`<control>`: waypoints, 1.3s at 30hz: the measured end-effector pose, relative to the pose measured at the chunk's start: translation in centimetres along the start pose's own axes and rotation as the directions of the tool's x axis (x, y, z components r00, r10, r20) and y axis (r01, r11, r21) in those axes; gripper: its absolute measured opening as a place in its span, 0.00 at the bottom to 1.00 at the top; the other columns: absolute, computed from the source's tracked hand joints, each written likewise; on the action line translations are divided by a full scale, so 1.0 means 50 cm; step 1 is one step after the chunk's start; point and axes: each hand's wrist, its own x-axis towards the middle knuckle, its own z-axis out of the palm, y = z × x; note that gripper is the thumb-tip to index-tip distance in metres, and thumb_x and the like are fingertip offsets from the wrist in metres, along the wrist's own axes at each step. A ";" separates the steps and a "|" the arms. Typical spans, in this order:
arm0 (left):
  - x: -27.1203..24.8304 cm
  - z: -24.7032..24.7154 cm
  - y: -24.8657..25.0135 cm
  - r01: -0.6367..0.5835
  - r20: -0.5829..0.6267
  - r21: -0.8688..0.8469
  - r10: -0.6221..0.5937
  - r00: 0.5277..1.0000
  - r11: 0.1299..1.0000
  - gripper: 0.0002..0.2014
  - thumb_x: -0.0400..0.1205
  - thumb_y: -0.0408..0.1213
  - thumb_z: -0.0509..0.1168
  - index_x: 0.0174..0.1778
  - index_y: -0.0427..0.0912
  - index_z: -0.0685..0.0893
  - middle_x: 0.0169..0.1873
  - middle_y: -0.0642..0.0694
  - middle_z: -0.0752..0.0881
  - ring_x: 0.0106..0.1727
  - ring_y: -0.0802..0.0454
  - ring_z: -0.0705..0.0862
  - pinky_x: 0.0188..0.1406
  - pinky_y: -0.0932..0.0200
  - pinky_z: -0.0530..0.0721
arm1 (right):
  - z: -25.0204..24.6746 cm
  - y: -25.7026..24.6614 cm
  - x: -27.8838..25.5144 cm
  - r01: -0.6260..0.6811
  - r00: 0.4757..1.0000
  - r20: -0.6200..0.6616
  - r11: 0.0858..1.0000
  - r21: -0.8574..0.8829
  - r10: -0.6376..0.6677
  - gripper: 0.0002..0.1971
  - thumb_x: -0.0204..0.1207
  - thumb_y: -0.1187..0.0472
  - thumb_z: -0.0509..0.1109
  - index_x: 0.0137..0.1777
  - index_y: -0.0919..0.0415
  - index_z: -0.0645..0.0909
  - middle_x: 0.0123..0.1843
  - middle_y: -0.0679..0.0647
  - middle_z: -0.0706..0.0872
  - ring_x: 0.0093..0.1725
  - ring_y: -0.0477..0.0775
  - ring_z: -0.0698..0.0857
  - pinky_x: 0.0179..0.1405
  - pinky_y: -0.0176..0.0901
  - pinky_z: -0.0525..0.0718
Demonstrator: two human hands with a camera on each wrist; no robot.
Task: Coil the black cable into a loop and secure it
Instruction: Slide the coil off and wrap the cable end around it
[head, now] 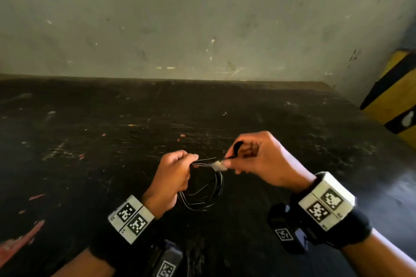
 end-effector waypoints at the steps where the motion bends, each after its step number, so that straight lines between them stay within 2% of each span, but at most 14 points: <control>1: 0.003 0.004 0.003 0.002 -0.019 -0.011 -0.002 1.000 1.000 0.08 0.82 0.36 0.64 0.36 0.43 0.79 0.13 0.54 0.68 0.15 0.60 0.65 0.15 0.65 0.60 | 0.010 -0.004 -0.002 -0.006 0.998 0.065 0.999 -0.039 0.009 0.07 0.67 0.64 0.80 0.41 0.64 0.87 0.32 0.52 0.90 0.29 0.43 0.86 0.31 0.32 0.83; 3: 0.007 0.010 0.008 -0.006 -0.031 -0.006 0.006 1.000 1.000 0.08 0.82 0.36 0.64 0.36 0.42 0.79 0.15 0.53 0.69 0.16 0.60 0.66 0.15 0.66 0.61 | 0.037 0.002 0.004 0.032 0.995 0.101 0.988 -0.150 -0.017 0.06 0.67 0.61 0.81 0.40 0.61 0.87 0.36 0.53 0.90 0.32 0.46 0.86 0.33 0.38 0.85; 5: 0.009 0.012 0.010 -0.019 -0.035 0.009 0.019 0.999 1.000 0.07 0.82 0.37 0.63 0.38 0.42 0.79 0.18 0.51 0.71 0.17 0.60 0.68 0.14 0.66 0.63 | 0.063 0.026 0.015 0.131 0.991 0.065 0.944 -0.302 -0.117 0.06 0.66 0.58 0.81 0.40 0.57 0.87 0.44 0.50 0.86 0.41 0.48 0.84 0.40 0.42 0.85; 8: 0.009 0.011 0.012 -0.024 -0.056 0.002 0.024 0.998 1.000 0.05 0.82 0.37 0.62 0.41 0.42 0.79 0.19 0.51 0.72 0.17 0.60 0.68 0.14 0.65 0.64 | 0.082 0.054 0.033 0.261 0.954 0.036 0.768 -0.584 -0.297 0.05 0.67 0.54 0.78 0.41 0.52 0.87 0.61 0.49 0.79 0.61 0.48 0.74 0.55 0.38 0.71; 10: 0.009 0.011 0.013 -0.038 -0.066 -0.003 0.037 0.997 0.999 0.04 0.82 0.37 0.62 0.45 0.41 0.80 0.19 0.52 0.72 0.18 0.60 0.68 0.15 0.65 0.65 | 0.087 0.063 0.042 0.312 0.929 0.042 0.719 -0.621 -0.367 0.04 0.68 0.55 0.77 0.42 0.51 0.88 0.71 0.51 0.76 0.71 0.50 0.68 0.63 0.40 0.62; 11: 0.010 0.012 0.012 -0.042 -0.072 -0.010 0.041 0.997 0.999 0.04 0.82 0.37 0.62 0.48 0.41 0.80 0.20 0.51 0.72 0.18 0.60 0.68 0.15 0.65 0.64 | 0.089 0.067 0.046 0.343 0.915 0.055 0.701 -0.625 -0.399 0.03 0.69 0.57 0.77 0.42 0.52 0.87 0.71 0.52 0.77 0.73 0.51 0.68 0.65 0.41 0.62; 13: 0.012 0.011 0.009 -0.037 -0.084 -0.042 0.033 0.996 0.998 0.07 0.82 0.37 0.63 0.53 0.39 0.79 0.21 0.50 0.72 0.18 0.59 0.68 0.14 0.65 0.63 | 0.095 0.072 0.055 0.409 0.886 0.112 0.645 -0.645 -0.450 0.05 0.68 0.62 0.76 0.42 0.54 0.86 0.67 0.54 0.82 0.68 0.53 0.76 0.65 0.43 0.68; 16: 0.014 0.012 0.002 -0.021 -0.091 -0.088 0.013 0.996 0.996 0.12 0.81 0.39 0.64 0.58 0.38 0.78 0.20 0.52 0.72 0.17 0.60 0.68 0.14 0.65 0.62 | 0.103 0.077 0.063 0.443 0.870 0.133 0.633 -0.635 -0.475 0.07 0.67 0.67 0.76 0.43 0.57 0.84 0.59 0.55 0.85 0.56 0.52 0.83 0.54 0.40 0.79; 21: 0.014 0.009 -0.006 0.004 -0.066 -0.144 -0.014 0.998 0.990 0.16 0.81 0.45 0.65 0.60 0.41 0.77 0.19 0.53 0.72 0.17 0.60 0.68 0.14 0.66 0.63 | 0.108 0.089 0.071 0.455 0.862 0.101 0.672 -0.584 -0.496 0.05 0.70 0.68 0.74 0.43 0.60 0.84 0.63 0.57 0.81 0.55 0.51 0.84 0.48 0.34 0.83; 23: 0.012 0.008 -0.005 0.013 -0.033 -0.157 -0.018 0.999 0.988 0.16 0.81 0.46 0.65 0.58 0.40 0.78 0.17 0.54 0.70 0.16 0.60 0.67 0.14 0.66 0.62 | 0.111 0.094 0.073 0.465 0.852 0.091 0.665 -0.584 -0.516 0.04 0.70 0.68 0.73 0.43 0.61 0.83 0.62 0.59 0.80 0.55 0.53 0.85 0.47 0.38 0.86; 27: 0.011 0.005 -0.003 0.045 0.049 -0.167 -0.037 0.998 0.985 0.08 0.81 0.45 0.65 0.42 0.44 0.79 0.18 0.53 0.64 0.18 0.59 0.62 0.18 0.64 0.56 | 0.114 0.101 0.072 0.466 0.844 0.089 0.643 -0.607 -0.528 0.04 0.71 0.66 0.71 0.45 0.61 0.84 0.61 0.59 0.80 0.55 0.54 0.85 0.45 0.44 0.89; 29: 0.013 0.001 -0.003 0.053 0.081 -0.163 -0.040 0.996 0.985 0.08 0.81 0.44 0.65 0.43 0.43 0.80 0.19 0.53 0.64 0.18 0.59 0.62 0.18 0.64 0.57 | 0.114 0.101 0.070 0.466 0.843 0.082 0.646 -0.604 -0.531 0.03 0.72 0.65 0.71 0.45 0.61 0.84 0.61 0.59 0.80 0.54 0.54 0.85 0.44 0.43 0.89; 36: 0.024 -0.008 -0.006 0.018 0.020 -0.255 -0.014 1.000 0.967 0.06 0.81 0.40 0.66 0.41 0.42 0.79 0.19 0.52 0.67 0.18 0.60 0.64 0.15 0.66 0.59 | 0.091 0.097 0.071 0.481 0.853 0.147 0.646 -0.593 -0.500 0.12 0.74 0.63 0.71 0.57 0.57 0.86 0.63 0.55 0.81 0.60 0.51 0.82 0.57 0.41 0.84; 39: 0.028 -0.007 -0.008 0.039 0.015 -0.260 -0.037 0.999 0.965 0.06 0.80 0.39 0.67 0.41 0.42 0.79 0.18 0.53 0.67 0.17 0.60 0.64 0.13 0.68 0.59 | 0.076 0.087 0.070 0.501 0.834 0.157 0.605 -0.619 -0.529 0.11 0.74 0.61 0.69 0.55 0.56 0.87 0.59 0.54 0.84 0.60 0.51 0.82 0.59 0.42 0.81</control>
